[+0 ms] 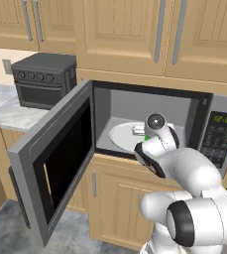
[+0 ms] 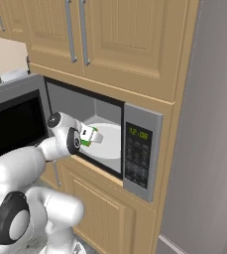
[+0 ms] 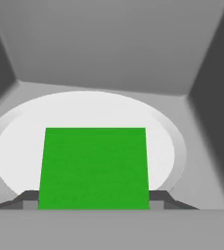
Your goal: Place the sponge inside the microwave to prepare for sanitizing.
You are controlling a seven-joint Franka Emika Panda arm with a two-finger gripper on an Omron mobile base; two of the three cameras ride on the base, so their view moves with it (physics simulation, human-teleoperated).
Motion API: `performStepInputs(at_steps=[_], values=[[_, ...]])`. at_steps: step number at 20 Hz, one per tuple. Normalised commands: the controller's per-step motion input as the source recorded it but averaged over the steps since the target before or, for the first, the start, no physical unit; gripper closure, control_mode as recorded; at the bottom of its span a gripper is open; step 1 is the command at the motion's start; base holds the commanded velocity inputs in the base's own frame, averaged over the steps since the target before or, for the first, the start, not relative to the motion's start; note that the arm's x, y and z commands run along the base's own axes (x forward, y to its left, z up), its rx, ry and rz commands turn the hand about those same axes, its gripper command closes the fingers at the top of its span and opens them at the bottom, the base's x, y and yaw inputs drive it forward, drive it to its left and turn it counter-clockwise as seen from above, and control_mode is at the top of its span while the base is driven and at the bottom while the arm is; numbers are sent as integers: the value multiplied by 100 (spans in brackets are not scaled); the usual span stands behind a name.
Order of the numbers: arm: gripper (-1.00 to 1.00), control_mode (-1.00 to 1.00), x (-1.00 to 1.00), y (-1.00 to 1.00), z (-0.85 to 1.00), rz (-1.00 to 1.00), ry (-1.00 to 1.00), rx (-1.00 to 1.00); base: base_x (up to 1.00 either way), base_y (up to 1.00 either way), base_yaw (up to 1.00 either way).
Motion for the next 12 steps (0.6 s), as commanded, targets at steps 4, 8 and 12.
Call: performStepInputs(at_steps=[4,8,12], values=[[100,-100,0,0,-18,0,0,4,0,0,0],[100,-100,0,-20,-21,0,0,6,0,0,0],[100,-100,0,-57,-26,0,0,1,0,0,0]])
